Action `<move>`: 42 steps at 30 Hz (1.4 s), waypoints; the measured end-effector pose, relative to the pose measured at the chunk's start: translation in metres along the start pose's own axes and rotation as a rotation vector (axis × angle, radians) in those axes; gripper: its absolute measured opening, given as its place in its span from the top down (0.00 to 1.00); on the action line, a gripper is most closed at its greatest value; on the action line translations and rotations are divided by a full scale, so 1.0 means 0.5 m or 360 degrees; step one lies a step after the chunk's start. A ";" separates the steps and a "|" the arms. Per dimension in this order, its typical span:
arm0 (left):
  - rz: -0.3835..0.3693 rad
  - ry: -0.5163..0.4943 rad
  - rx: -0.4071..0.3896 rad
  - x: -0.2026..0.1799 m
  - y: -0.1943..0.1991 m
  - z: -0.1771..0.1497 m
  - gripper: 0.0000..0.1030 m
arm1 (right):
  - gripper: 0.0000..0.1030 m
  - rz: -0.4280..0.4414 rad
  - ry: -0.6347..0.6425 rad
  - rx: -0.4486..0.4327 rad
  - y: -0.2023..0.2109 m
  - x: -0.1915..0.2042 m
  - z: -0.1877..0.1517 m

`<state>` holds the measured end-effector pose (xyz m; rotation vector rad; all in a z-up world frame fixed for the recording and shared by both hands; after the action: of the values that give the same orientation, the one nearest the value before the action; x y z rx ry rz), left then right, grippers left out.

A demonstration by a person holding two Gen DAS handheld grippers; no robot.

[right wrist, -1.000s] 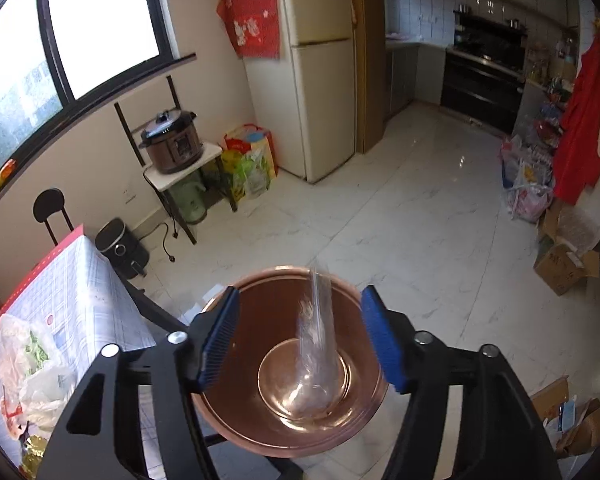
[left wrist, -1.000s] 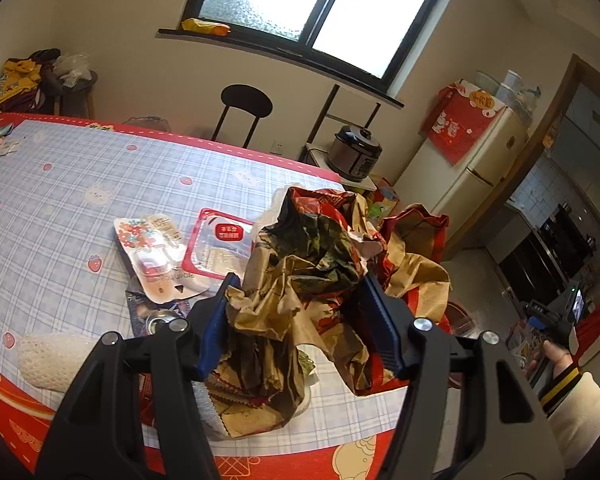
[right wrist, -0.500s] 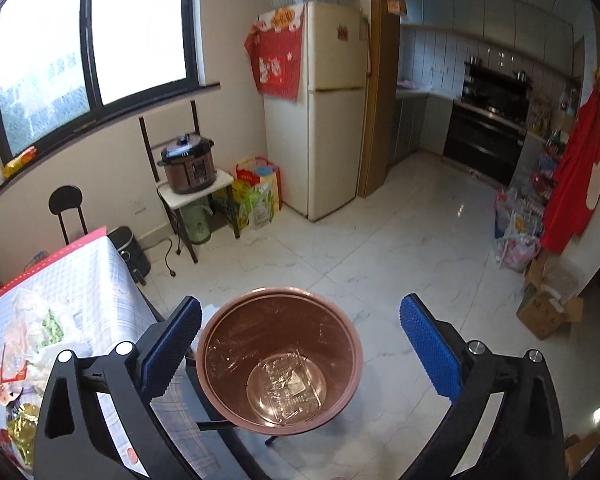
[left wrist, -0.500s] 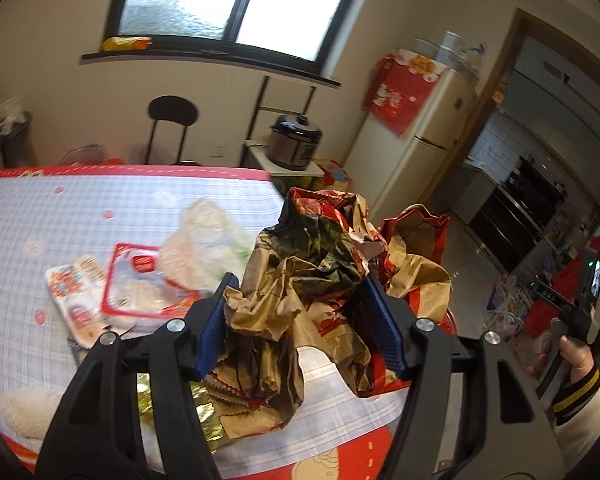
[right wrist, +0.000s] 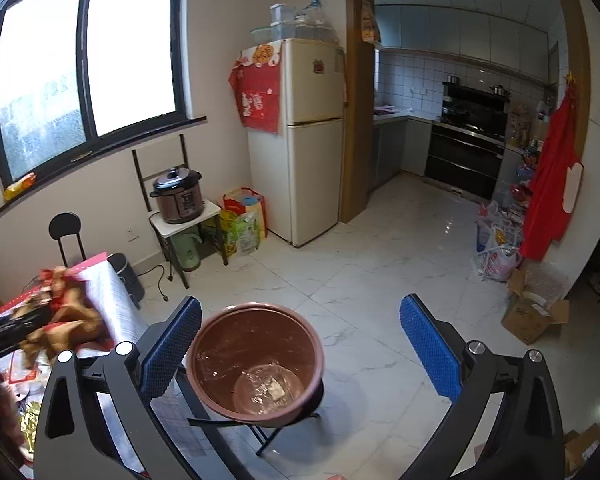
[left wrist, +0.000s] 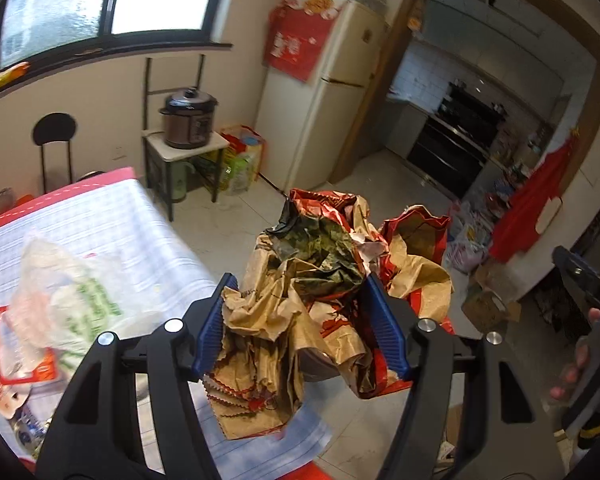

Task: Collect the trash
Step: 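Carry the paper wrappers over the brown bucket and open the left gripper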

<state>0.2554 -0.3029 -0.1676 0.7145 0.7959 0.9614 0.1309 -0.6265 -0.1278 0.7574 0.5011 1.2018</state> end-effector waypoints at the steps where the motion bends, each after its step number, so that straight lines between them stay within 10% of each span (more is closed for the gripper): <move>1: -0.0009 -0.0021 0.0028 -0.019 -0.029 0.008 0.37 | 0.05 -0.0007 -0.0011 0.0009 0.000 -0.010 -0.002; 6: -0.0073 -0.0100 0.0110 -0.109 -0.154 0.052 0.36 | 0.05 -0.0073 -0.0076 0.0065 -0.009 -0.079 -0.025; 10: -0.0141 -0.0140 0.0076 -0.169 -0.211 0.095 0.15 | 0.05 -0.0121 -0.0100 0.0086 -0.005 -0.113 -0.039; 19: 0.0013 -0.0260 -0.0070 -0.205 -0.112 0.091 0.06 | 0.05 -0.0106 -0.0096 0.0004 0.033 -0.108 -0.031; 42: 0.0507 0.0277 -0.0281 0.279 0.330 -0.093 0.06 | 0.05 0.0343 0.0334 0.0014 0.096 0.386 -0.054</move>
<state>0.1947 -0.1036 -0.0940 0.6196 0.7494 1.3796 0.1391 -0.4278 -0.1014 0.7094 0.6088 1.4901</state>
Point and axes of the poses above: each gripper's, at about its wrist camera, not at the fingertips, and y roughly against the way its jaws point, x to its left, z to its top, the point moved 6 cm from there along -y, roughly the way its jaws point, and after that the axes turned 14 degrees about x, right-handed, at the moved point
